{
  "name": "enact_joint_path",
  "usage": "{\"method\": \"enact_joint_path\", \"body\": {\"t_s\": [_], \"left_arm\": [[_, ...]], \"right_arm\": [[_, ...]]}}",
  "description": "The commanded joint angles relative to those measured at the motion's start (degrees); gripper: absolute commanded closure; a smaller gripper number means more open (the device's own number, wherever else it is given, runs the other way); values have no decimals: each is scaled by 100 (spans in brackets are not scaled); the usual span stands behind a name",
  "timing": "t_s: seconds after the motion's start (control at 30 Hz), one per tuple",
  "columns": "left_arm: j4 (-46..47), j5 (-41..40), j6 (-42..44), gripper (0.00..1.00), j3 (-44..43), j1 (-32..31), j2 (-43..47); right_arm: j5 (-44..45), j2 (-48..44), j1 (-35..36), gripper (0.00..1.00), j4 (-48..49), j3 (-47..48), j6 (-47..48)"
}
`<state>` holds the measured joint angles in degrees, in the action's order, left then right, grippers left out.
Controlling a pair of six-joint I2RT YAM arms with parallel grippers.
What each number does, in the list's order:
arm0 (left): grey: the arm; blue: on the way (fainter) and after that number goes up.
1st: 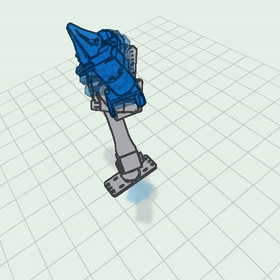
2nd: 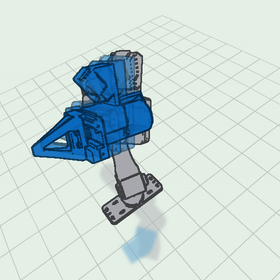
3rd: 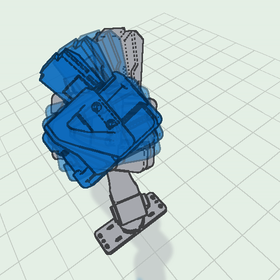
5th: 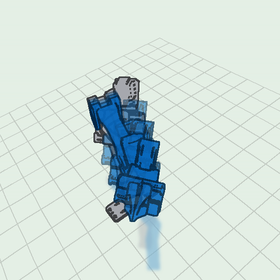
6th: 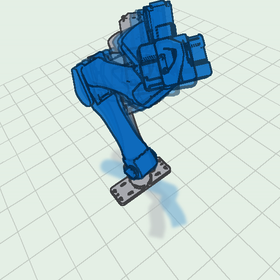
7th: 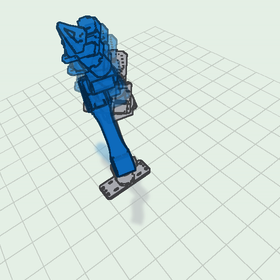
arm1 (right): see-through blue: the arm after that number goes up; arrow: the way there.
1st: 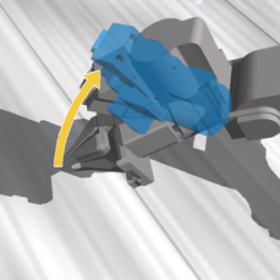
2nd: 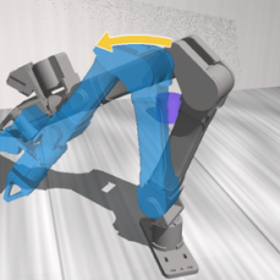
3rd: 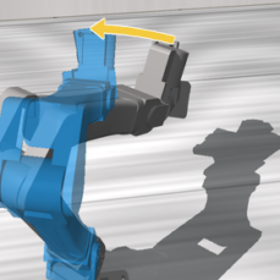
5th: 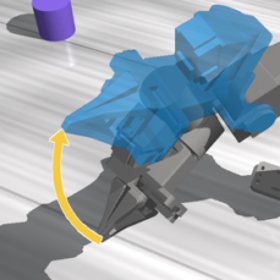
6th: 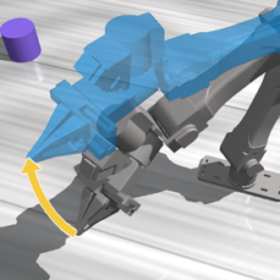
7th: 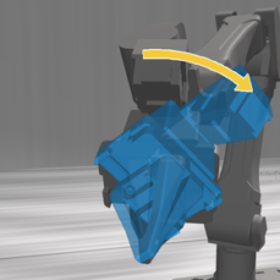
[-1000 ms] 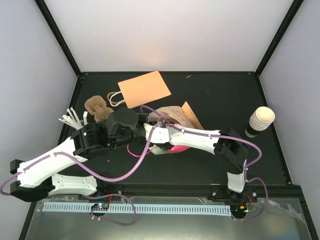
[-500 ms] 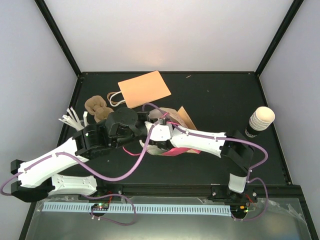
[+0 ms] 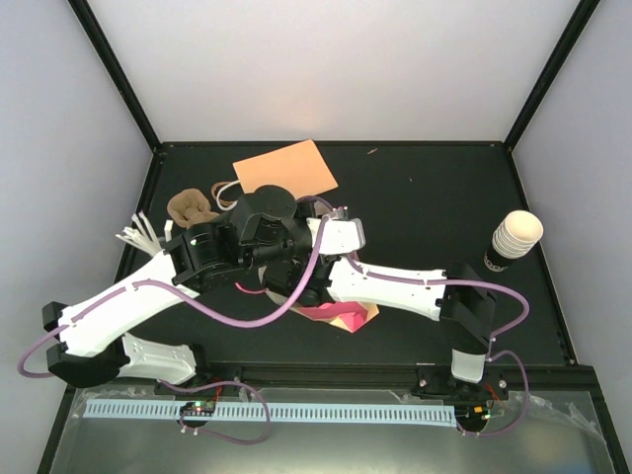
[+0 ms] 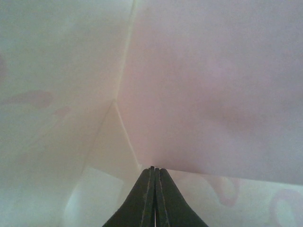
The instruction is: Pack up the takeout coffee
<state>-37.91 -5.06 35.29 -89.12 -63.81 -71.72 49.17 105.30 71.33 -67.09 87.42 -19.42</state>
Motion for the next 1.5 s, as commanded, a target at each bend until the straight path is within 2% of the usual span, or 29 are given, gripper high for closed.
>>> {"method": "enact_joint_path", "body": {"t_s": [0.0, 0.17, 0.33, 0.43, 0.53, 0.6, 0.7, 0.73, 0.83, 0.9, 0.97, 1.0, 1.07, 1.17, 1.23, 1.37, 1.47], "left_arm": [[-569, 358, -487, 98, -68, 10, -73], [-650, 424, -912, 98, -164, 3, -130], [-794, 308, -1380, 98, -230, -8, -127], [-746, 305, -1672, 98, -106, -8, -19], [-760, 249, -1922, 98, -60, 0, 79], [-811, 242, -1987, 96, -80, 1, 152], [-647, 166, -2117, 84, 13, 9, 394], [-561, 155, -2138, 76, 70, 13, 479], [-236, -132, -2420, 39, 194, 27, 720], [-130, -449, -2758, 21, 205, 35, 865], [-222, -863, -3268, 7, 92, 36, 965], [-437, -1143, -3801, 2, -54, 42, 950], [-1211, -1584, -4602, 1, -617, 69, 821], [-2145, -1642, -5466, 1, -987, 96, 828], [-2187, -1540, -5984, 1, -680, 112, 1168], [-1385, -1111, -6711, 1, 614, 200, 2226], [-1478, -1064, -7110, 1, 1060, 271, 2645]], "right_arm": [[346, -26, -274, 94, -93, 297, -218], [1104, 90, -298, 94, -178, 588, -316], [2353, 234, -265, 93, -874, 943, -1181], [2773, 163, -226, 93, -995, 840, -1434], [2631, -74, -232, 93, -237, 258, -791], [2159, -367, -233, 92, 595, -258, -76], [1105, -870, -256, 92, 1626, -879, 742], [779, -987, -279, 92, 1790, -975, 787], [66, -1206, -400, 93, 2067, -1108, 913], [-154, -1189, -473, 93, 2076, -1094, 897], [-513, -1127, -589, 94, 2011, -1047, 842], [-681, -1097, -641, 94, 2007, -1043, 810], [-902, -1061, -744, 94, 2023, -1055, 748], [-1106, -1000, -883, 95, 2098, -1087, 680], [-1147, -937, -937, 95, 2137, -1100, 639], [-1258, -877, -990, 96, 2164, -1050, 566], [-1455, -946, -994, 95, 2140, -936, 547]]}}
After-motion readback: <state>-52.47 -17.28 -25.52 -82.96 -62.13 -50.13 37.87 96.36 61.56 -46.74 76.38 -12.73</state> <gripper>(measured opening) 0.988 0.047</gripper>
